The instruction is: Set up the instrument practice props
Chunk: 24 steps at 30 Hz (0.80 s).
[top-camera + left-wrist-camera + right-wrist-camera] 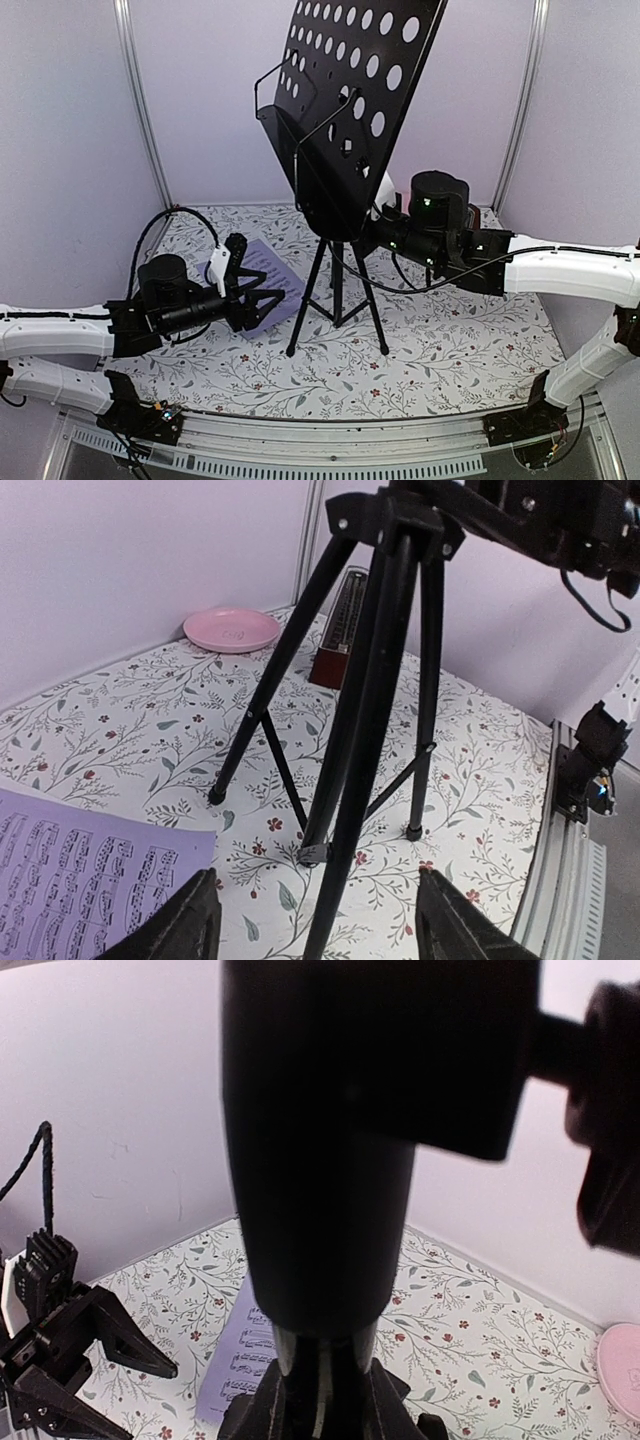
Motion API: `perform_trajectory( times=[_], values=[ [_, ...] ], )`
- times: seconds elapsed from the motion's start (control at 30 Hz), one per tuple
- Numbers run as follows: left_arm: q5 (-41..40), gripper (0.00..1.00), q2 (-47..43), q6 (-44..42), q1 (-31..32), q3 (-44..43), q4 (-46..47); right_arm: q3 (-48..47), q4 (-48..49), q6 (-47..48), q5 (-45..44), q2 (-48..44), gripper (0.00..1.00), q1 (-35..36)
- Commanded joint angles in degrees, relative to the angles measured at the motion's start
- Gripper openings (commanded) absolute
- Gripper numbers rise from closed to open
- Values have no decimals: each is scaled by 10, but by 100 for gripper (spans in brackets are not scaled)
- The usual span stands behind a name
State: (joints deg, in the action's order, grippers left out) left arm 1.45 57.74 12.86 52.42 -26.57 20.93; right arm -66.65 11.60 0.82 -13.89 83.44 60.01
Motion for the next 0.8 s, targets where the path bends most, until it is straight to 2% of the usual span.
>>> perform_trajectory(
  times=[0.0, 0.27, 0.77],
  values=[
    [-1, 67, 23, -16, -8, -21, 37, -40, 107, 23, 28, -14, 0, -46],
    [27, 66, 99, -28, -31, -55, 93, -64, 144, 34, 84, 14, 0, -111],
    [114, 64, 315, -51, -106, -214, 128, -128, 203, 36, 191, 115, 0, -225]
  ],
)
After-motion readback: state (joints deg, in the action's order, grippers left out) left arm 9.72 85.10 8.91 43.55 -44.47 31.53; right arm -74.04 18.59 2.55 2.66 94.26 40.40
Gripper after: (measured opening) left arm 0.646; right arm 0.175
